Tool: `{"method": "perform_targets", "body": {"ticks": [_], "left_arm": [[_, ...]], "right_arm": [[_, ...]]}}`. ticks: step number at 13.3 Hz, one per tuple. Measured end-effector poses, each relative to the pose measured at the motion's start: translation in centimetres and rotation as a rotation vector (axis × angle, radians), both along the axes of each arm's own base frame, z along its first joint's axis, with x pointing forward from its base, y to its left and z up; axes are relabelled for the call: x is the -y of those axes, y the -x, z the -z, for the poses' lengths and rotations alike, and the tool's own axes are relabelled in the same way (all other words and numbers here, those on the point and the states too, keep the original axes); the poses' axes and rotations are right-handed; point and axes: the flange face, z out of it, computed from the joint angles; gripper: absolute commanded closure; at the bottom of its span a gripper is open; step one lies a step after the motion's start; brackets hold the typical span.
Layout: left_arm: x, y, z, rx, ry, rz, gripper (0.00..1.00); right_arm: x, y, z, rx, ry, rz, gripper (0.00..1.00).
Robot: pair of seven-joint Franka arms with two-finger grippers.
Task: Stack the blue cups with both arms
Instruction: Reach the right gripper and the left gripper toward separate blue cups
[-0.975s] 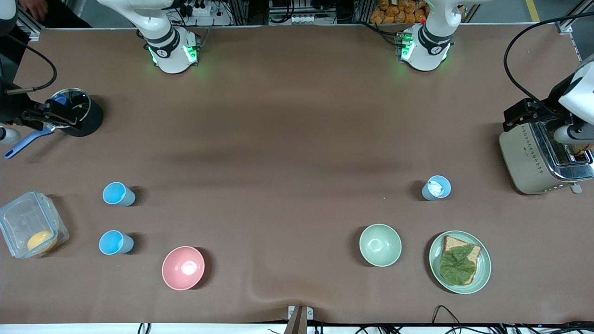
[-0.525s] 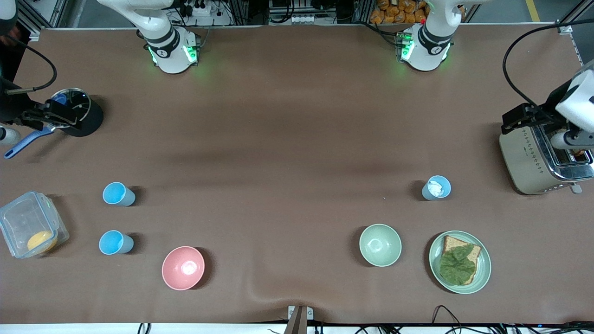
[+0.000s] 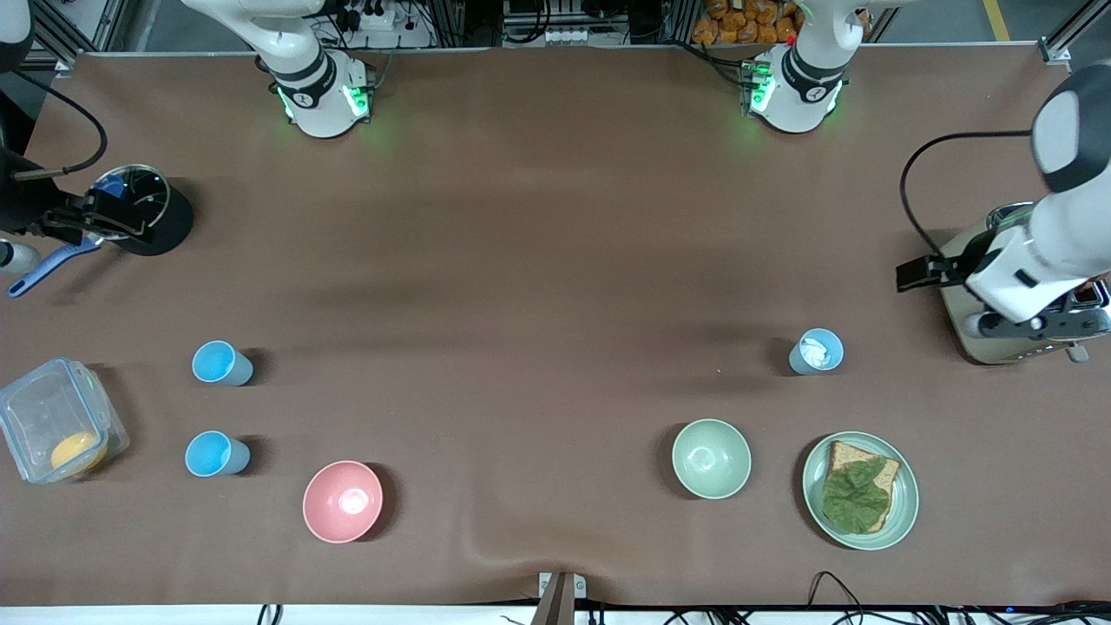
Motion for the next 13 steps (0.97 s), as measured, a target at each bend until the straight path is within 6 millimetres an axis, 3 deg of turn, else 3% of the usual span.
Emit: {"method": "perform_targets", "body": {"ticks": [3,6,9,13], "left_arm": [[-0.9,0.7,4.8,0.017,0.002,-0.012,0.0],[-1.0,1.4,9.1,0.053,0.005,-0.013,0.0],[-1.0,1.5,13.4,0.09,0.012,-0.01,0.0],[-0.7,-0.1,19.3,0.136,0.025,-0.007,0.0]], "right_arm": [[1.7,-0.8,2.1,-0.019,-0.002,0.031,0.0],[2.2,-3.0,6.0,-0.02,-0.002,0.038,0.0],[1.9,-5.2,12.2,-0.072,-0.006,0.032,0.0],[2.1,-7.3,20.9,-0.052,-0.002,0.038,0.0]]}}
